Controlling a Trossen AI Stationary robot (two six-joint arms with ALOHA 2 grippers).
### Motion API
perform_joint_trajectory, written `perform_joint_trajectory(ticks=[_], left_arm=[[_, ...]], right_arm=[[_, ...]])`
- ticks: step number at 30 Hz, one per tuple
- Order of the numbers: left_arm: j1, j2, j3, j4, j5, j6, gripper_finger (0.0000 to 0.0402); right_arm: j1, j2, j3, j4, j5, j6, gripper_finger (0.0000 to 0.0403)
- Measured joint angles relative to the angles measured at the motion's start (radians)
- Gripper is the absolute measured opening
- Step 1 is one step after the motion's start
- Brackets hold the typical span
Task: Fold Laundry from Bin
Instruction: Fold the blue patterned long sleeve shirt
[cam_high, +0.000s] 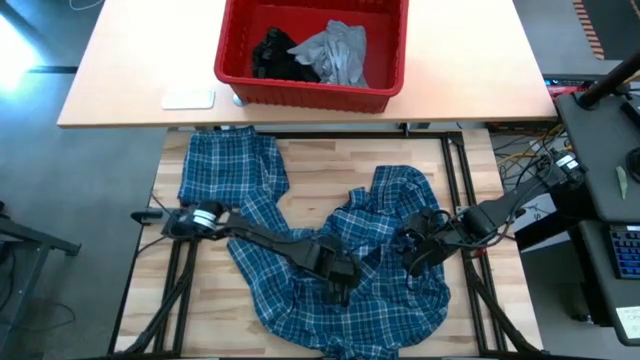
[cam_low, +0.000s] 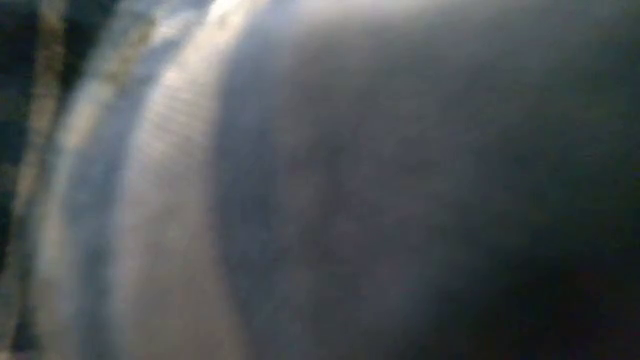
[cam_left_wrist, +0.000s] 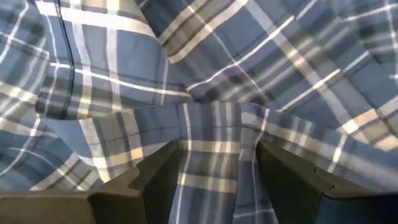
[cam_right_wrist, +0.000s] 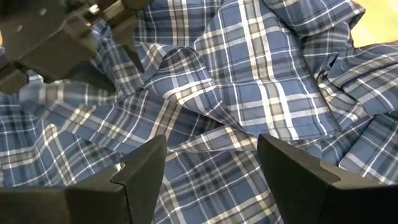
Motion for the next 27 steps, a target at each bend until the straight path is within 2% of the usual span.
perform_joint_trajectory(ticks=[3, 5, 7, 10, 11, 14, 17, 22, 24, 27], left_arm=[[0.001, -0.004, 0.008, 0.023, 0.039, 0.021, 0.0188], [-0.003, -0.005, 0.008, 0.017, 0.049, 0.017, 0.0163], [-0.004, -0.003, 0.007, 0.015, 0.053, 0.008, 0.0118], [-0.001, -0.003, 0.007, 0.015, 0.053, -0.004, 0.0028], [-0.001, -0.003, 0.007, 0.015, 0.053, -0.011, 0.0015], [0.002, -0.014, 0.007, -0.017, 0.047, -0.024, 0.001], [0.004, -0.057, 0.051, -0.135, 0.005, -0.046, 0.0002], [0.003, -0.143, 0.179, -0.373, -0.171, -0.06, 0.0], [0.002, -0.168, 0.222, -0.465, -0.24, -0.088, 0.0], [-0.005, -0.204, 0.283, -0.592, -0.352, -0.163, 0.0]], right_arm=[[0.0, 0.0, 0.0, -0.001, 0.0, 0.0, 0.0247], [0.0, 0.0, 0.0, -0.001, 0.0, -0.003, 0.0247], [0.0, 0.0, 0.0, -0.001, 0.0, -0.009, 0.0247], [-0.007, -0.004, 0.0, -0.017, 0.0, -0.011, 0.0247], [-0.012, -0.007, 0.001, -0.034, 0.0, -0.004, 0.0247], [-0.036, -0.007, 0.046, -0.154, 0.001, 0.027, 0.0247], [-0.074, -0.006, 0.092, -0.26, -0.006, 0.102, 0.0247], [-0.183, -0.001, 0.085, -0.241, -0.172, 0.149, 0.0247], [-0.227, 0.007, 0.056, -0.232, -0.239, 0.104, 0.0247], [-0.26, 0.02, 0.025, -0.238, -0.227, 0.03, 0.0247]])
